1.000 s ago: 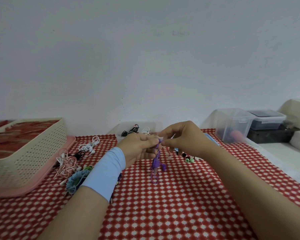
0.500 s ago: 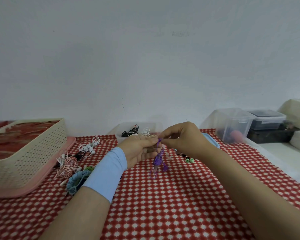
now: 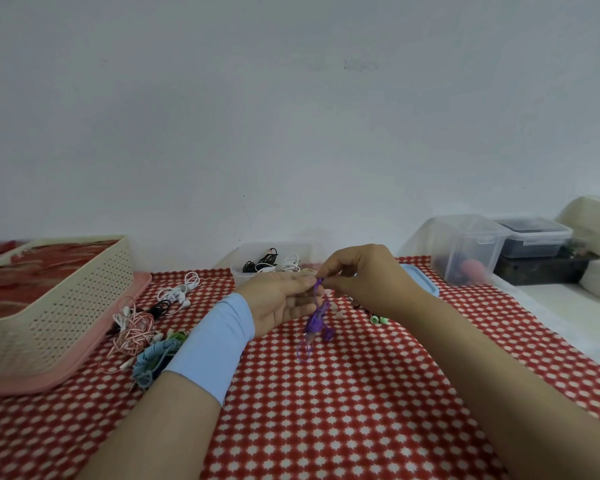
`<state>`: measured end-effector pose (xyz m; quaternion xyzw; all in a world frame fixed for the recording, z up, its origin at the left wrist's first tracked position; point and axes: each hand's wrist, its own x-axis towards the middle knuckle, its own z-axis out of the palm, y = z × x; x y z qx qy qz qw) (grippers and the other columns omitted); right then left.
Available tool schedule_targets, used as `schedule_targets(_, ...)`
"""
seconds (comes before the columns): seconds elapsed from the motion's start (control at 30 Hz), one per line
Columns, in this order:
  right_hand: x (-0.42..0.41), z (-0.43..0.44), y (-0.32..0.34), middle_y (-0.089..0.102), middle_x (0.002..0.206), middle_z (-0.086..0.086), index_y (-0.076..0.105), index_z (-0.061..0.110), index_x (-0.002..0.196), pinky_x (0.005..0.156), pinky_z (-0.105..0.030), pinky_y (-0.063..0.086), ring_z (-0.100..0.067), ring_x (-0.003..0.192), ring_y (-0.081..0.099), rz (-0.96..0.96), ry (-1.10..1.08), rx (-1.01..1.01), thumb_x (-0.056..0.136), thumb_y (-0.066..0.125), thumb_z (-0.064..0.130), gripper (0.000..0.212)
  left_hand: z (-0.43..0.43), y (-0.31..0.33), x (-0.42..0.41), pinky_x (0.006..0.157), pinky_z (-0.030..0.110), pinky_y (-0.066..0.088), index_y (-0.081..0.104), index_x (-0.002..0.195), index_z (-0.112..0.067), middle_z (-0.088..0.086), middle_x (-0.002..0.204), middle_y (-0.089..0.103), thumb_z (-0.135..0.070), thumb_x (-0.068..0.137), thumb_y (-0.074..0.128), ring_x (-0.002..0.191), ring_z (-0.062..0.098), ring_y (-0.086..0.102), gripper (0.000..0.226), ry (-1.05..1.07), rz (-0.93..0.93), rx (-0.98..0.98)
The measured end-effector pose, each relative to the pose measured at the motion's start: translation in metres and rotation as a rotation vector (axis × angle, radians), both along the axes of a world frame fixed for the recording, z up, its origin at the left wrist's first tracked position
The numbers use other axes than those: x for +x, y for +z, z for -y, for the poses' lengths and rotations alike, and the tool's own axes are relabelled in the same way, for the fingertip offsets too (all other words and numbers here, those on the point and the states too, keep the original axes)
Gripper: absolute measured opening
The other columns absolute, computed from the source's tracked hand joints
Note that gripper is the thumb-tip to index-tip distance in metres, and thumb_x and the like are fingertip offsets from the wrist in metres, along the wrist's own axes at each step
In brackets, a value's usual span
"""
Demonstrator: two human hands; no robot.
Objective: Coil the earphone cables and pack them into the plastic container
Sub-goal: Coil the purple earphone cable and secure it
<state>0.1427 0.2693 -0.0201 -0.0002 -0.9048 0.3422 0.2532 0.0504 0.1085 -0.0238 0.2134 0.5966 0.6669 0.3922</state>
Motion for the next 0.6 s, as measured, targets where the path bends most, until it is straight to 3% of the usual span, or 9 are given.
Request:
schedule_targets(0.17, 0.002, 0.000, 0.005, 0.078, 0.088, 0.014, 0.080, 0.031, 0.100, 0.064, -0.011, 0.051, 0.000, 0.075, 0.070, 0.069, 0.021, -0.078, 0.082, 0.084, 0.020, 0.022, 0.001, -0.001, -0.004, 0.057, 0.020, 0.058, 0.069, 0.106, -0.003, 0.006, 0.080, 0.073, -0.008, 0.095, 0.059, 0.066, 0.012, 0.069, 0.016, 0.034, -0.130, -0.024)
schedule_targets(0.37, 0.011, -0.002, 0.012, 0.079, 0.084, 0.002, 0.081, 0.014, 0.095, 0.056, -0.028, 0.061, -0.017, 0.075, 0.075, 0.154, 0.117, -0.403, 0.089, 0.074, 0.006, 0.012, 0.007, 0.000, -0.006, 0.060, 0.023, 0.058, 0.070, 0.107, -0.002, 0.005, 0.081, 0.075, -0.006, 0.093, 0.063, 0.070, 0.015, 0.070, 0.017, 0.023, -0.246, -0.032)
schedule_targets(0.6, 0.013, -0.007, 0.010, 0.078, 0.082, -0.008, 0.081, 0.010, 0.091, 0.056, -0.029, 0.059, -0.016, 0.074, 0.073, 0.192, 0.151, -0.536, 0.085, 0.078, 0.008, 0.008, 0.008, 0.000, -0.004, 0.060, 0.024, 0.058, 0.072, 0.101, -0.006, 0.005, 0.083, 0.075, -0.005, 0.091, 0.064, 0.075, 0.018, 0.072, 0.012, 0.005, -0.296, -0.006)
